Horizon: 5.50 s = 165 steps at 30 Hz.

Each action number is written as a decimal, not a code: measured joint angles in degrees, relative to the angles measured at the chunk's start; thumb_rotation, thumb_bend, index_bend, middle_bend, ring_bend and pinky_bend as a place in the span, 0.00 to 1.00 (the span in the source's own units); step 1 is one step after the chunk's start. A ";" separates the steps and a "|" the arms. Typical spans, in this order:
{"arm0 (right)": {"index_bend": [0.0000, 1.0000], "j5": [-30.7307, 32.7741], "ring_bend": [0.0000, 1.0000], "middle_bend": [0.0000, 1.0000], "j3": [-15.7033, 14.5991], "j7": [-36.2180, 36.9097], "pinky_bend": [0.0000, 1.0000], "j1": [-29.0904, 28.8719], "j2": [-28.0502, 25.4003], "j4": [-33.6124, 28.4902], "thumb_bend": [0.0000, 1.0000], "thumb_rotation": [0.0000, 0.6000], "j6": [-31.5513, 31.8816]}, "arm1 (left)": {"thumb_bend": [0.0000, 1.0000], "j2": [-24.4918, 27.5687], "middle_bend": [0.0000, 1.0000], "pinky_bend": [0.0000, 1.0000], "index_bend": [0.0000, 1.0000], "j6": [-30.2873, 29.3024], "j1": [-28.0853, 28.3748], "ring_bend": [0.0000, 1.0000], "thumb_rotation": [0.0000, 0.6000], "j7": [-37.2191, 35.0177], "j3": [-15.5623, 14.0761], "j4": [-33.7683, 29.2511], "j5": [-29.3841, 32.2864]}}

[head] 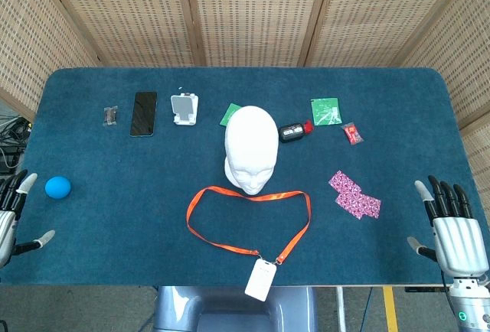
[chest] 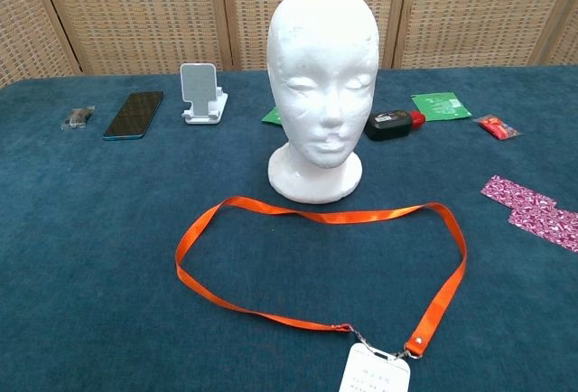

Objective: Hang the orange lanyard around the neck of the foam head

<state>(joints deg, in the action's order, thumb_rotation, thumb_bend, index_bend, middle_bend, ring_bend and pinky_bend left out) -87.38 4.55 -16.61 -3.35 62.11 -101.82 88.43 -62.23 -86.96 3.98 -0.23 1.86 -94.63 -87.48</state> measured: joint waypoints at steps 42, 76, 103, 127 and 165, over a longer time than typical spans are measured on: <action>0.51 27.80 0.00 0.00 9.05 5.55 0.00 -29.47 23.52 18.66 0.41 1.00 -37.58 | 0.00 -3.57 0.00 0.00 0.00 9.73 4.82 0.00 1.00 3.40 2.03 3.98 7.54; 0.60 36.99 0.00 0.00 7.66 -3.77 0.00 -36.81 33.35 28.38 0.56 1.00 -38.51 | 0.00 -4.07 0.00 0.00 0.00 10.13 5.38 0.00 1.00 4.61 1.81 3.88 8.63; 0.75 31.09 0.00 0.02 5.46 -1.44 0.00 -36.13 31.60 25.04 0.66 1.00 -37.12 | 0.00 -4.83 0.00 0.00 0.00 13.73 9.38 0.00 1.00 5.29 2.37 2.84 6.62; 0.77 28.93 0.00 0.05 3.50 0.54 0.00 -35.10 26.65 18.71 0.67 1.00 -38.24 | 0.34 -26.30 0.00 0.00 0.32 34.65 31.76 0.00 1.00 10.98 8.81 15.76 12.25; 0.79 25.65 0.00 0.06 1.46 2.13 0.00 -35.31 24.19 15.97 0.67 1.00 -39.40 | 0.34 -41.01 0.00 0.00 0.38 38.64 40.06 0.00 1.00 14.72 10.40 27.56 21.75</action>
<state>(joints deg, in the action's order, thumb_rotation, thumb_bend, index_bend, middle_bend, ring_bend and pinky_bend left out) -61.74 6.01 -14.48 -38.66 86.29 -85.86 49.03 -103.24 -48.32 44.03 14.49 12.27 -67.07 -65.72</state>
